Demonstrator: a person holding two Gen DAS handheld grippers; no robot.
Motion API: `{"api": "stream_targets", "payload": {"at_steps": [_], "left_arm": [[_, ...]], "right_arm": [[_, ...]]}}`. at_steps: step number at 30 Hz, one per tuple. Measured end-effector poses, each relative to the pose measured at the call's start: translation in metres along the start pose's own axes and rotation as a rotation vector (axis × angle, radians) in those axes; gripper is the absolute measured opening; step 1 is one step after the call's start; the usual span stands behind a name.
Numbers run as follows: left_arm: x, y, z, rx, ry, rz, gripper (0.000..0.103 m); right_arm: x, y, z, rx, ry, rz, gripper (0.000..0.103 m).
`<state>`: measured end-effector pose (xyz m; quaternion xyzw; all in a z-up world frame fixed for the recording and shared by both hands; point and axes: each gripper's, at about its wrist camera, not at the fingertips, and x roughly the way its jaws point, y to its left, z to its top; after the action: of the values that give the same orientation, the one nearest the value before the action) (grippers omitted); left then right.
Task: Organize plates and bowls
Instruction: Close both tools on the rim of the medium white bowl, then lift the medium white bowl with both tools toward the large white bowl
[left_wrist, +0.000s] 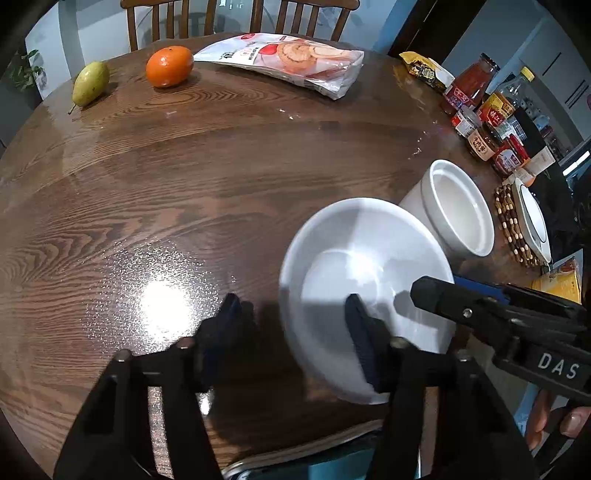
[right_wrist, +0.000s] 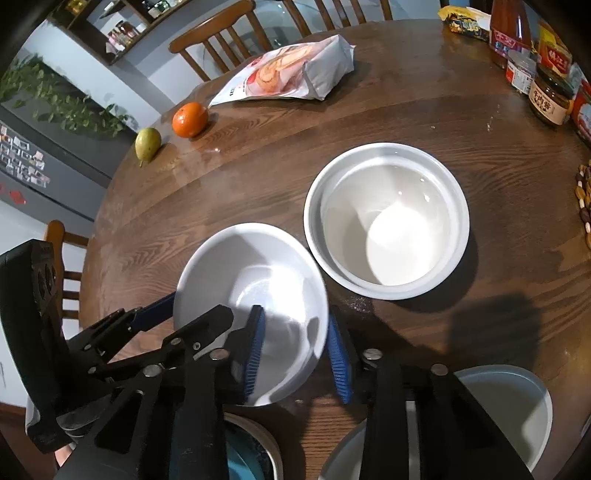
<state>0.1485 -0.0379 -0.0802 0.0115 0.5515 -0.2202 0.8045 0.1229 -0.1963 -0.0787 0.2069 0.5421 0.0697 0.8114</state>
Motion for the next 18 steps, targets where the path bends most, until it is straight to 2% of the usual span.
{"api": "stream_targets", "payload": {"at_steps": [1, 6, 8, 9, 18], "left_arm": [[0.0007, -0.0007, 0.0, 0.002, 0.002, 0.002, 0.035], [0.0049, -0.0024, -0.0001, 0.003, 0.012, 0.006, 0.032], [0.0052, -0.0029, 0.0, 0.005, 0.012, 0.008, 0.028], [0.0055, -0.0033, 0.0001, 0.007, 0.013, 0.009, 0.021], [0.0067, -0.0021, 0.0002, 0.01, 0.0, 0.03, 0.021]], "right_arm": [[0.0007, -0.0005, -0.0001, -0.001, 0.002, 0.003, 0.03], [0.0019, -0.0011, -0.0013, -0.01, 0.001, 0.003, 0.028], [0.0026, -0.0005, -0.0017, -0.015, 0.003, 0.003, 0.021], [0.0032, -0.0005, -0.002, -0.017, 0.006, 0.006, 0.02], [0.0064, 0.0015, -0.0054, -0.036, 0.005, 0.005, 0.017]]}}
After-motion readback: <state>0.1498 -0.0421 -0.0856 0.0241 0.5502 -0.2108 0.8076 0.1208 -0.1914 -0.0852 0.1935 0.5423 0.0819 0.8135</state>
